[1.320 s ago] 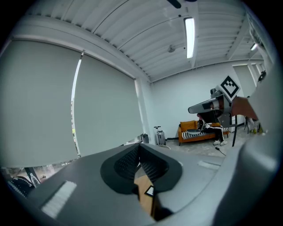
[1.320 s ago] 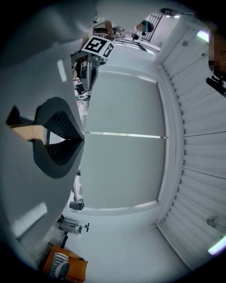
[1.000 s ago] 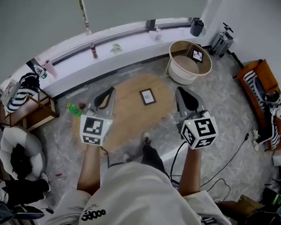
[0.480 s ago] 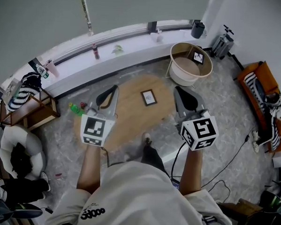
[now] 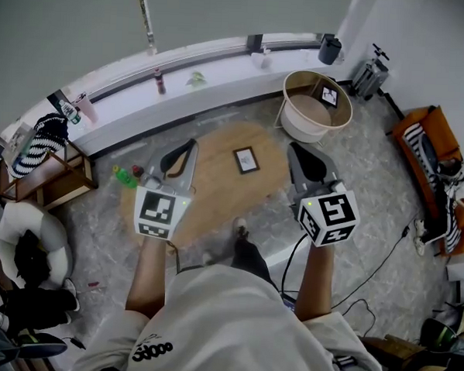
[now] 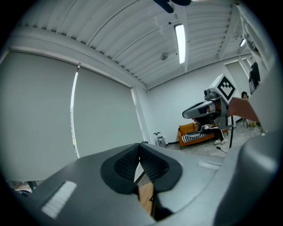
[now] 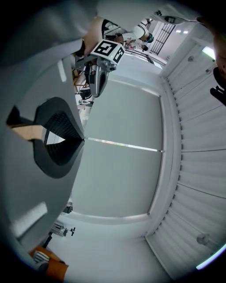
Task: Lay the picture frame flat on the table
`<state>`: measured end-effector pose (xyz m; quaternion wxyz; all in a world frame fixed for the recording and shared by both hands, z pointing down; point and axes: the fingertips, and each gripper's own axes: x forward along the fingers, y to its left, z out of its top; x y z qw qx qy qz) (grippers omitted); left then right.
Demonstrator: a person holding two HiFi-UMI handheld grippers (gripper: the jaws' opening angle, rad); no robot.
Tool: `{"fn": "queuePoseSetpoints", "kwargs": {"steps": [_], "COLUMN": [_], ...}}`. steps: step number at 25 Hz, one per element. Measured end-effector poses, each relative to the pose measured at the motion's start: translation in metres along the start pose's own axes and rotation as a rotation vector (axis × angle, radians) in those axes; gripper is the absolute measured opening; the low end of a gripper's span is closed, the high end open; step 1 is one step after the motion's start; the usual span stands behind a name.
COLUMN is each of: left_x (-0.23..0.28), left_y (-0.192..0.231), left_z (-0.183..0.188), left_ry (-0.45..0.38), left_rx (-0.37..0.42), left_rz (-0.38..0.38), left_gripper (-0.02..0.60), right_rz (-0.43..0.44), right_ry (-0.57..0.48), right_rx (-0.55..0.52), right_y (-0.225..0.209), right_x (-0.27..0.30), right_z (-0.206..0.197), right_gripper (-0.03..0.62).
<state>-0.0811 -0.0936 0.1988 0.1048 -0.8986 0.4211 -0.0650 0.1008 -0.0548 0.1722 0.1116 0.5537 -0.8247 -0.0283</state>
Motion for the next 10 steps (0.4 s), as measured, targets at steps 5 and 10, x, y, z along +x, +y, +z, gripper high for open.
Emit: {"fn": "queuePoseSetpoints", "kwargs": {"steps": [5, 10], "left_x": [0.003, 0.01], "left_y": [0.003, 0.007], "left_z": [-0.005, -0.006], "left_ry": [0.006, 0.003], "left_rx": [-0.003, -0.003], "left_rz": [-0.002, -0.006], "left_gripper": [0.011, 0.011], "right_rz": [-0.003, -0.008], "right_ry": [0.009, 0.012], "right_rx": [0.005, 0.005], "right_y": [-0.001, -0.007], "right_x": [0.005, 0.014], "right_z": [-0.004, -0.007], "right_gripper": [0.002, 0.002]}}
